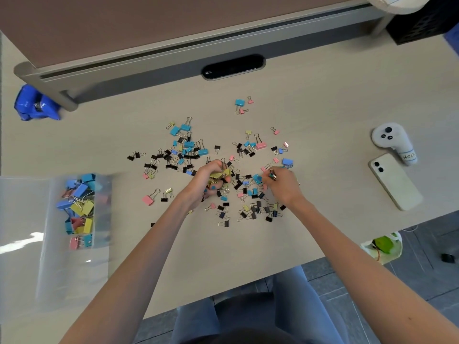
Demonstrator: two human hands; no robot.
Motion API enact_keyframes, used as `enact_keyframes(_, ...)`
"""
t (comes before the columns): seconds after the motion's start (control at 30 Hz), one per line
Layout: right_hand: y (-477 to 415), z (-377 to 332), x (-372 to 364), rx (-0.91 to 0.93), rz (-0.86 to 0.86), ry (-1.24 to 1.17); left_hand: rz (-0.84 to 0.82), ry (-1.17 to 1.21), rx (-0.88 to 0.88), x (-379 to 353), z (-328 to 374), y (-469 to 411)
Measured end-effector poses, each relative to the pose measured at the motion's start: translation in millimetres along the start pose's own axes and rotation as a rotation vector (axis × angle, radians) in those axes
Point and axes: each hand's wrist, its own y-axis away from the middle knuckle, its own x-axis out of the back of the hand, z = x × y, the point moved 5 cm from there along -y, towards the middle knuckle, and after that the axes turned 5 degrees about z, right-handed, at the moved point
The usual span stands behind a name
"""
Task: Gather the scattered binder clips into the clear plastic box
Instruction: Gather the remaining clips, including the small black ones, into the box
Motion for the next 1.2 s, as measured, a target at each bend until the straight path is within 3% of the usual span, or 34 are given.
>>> enact_keyframes(0.23, -3.3, -17.7, -1.8, 0.262, -0.037, 0.477, -0.031, -0.048, -0.009, 2.3, -0.9, 4.3)
enact_keyframes(0.37, -3.8, -20.0, -8.8, 0.372, -0.065, 0.628, 0.014, -0.105, 0.007, 4.9, -6.2, 6.0)
enact_keyframes(0.73, -6.4, -24.8, -8.6, 0.383, -0.091, 0.628, 0.083, -0.07, 0.071, 12.5, -17.6, 7.5)
enact_keyframes(0.97, -3.2, -28.8, -8.9, 0.427, -0.157, 0.755, 0.137, -0.104, 0.082, 14.1, -15.0, 14.1)
enact_keyframes(1.2, 9.6, -69.7, -19.1, 0.531, -0.07, 0.629, 0.233, -0.244, -0.04, 25.6, -5.7, 30.8)
